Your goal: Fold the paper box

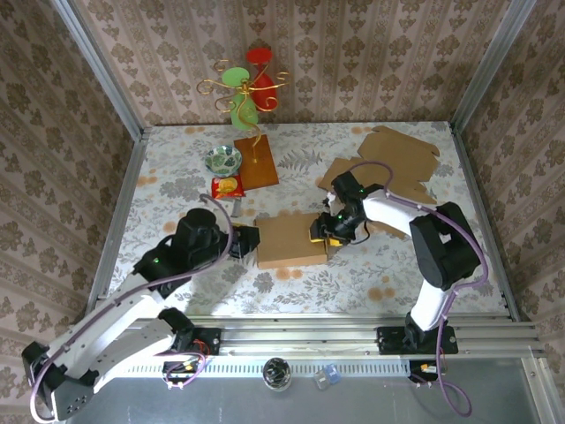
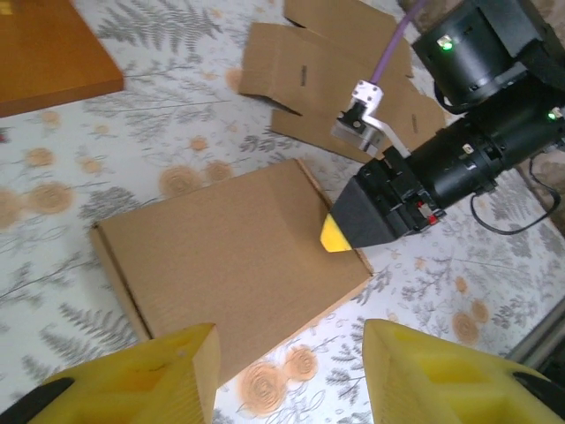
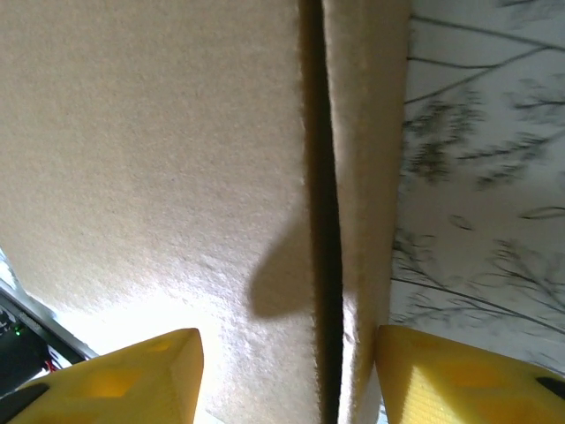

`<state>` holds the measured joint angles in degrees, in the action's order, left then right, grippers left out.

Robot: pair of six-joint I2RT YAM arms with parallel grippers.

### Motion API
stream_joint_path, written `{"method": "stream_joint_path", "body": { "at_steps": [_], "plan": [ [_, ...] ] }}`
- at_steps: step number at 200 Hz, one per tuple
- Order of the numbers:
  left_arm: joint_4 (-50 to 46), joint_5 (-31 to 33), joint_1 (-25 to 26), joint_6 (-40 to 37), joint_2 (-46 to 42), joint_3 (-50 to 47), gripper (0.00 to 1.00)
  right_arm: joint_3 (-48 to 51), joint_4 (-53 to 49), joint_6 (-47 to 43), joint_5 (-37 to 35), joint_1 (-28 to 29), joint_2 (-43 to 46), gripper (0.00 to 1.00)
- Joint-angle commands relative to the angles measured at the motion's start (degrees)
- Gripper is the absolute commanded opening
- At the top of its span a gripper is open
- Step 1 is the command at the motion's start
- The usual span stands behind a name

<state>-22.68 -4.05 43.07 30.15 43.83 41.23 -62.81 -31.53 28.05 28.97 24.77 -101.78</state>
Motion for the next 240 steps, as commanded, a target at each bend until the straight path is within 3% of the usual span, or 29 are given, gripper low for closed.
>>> {"method": "stream_joint_path", "body": {
  "at_steps": [1, 39, 80, 183, 240],
  "plan": [
    [-13.6, 9.26, -0.23, 4.15, -3.85, 1.54, 0.45, -1.48, 4.02, 5.33, -0.35, 2.52, -1.29, 0.53],
    [-24.12, 13.62, -0.04, 6.58, -9.46, 3.53, 0.41, -5.27, 7.81, 11.08, -3.03, 8.63, -4.99, 0.48],
    [-28.26, 16.86, -0.05, 7.64, -15.38, 4.58, 0.41, -10.94, 11.28, 17.21, -6.18, 13.68, -10.29, 0.47],
    [-30.09, 13.37, -0.09, 4.36, -18.66, 7.4, 0.45, -26.88, 15.52, 25.75, -7.4, 22.2, -24.17, 0.44],
    [-28.9, 10.25, -0.26, 1.0, -18.15, 7.2, 0.58, -34.1, 14.87, 27.87, -7.29, 25.13, -29.64, 0.45]
  ]
}}
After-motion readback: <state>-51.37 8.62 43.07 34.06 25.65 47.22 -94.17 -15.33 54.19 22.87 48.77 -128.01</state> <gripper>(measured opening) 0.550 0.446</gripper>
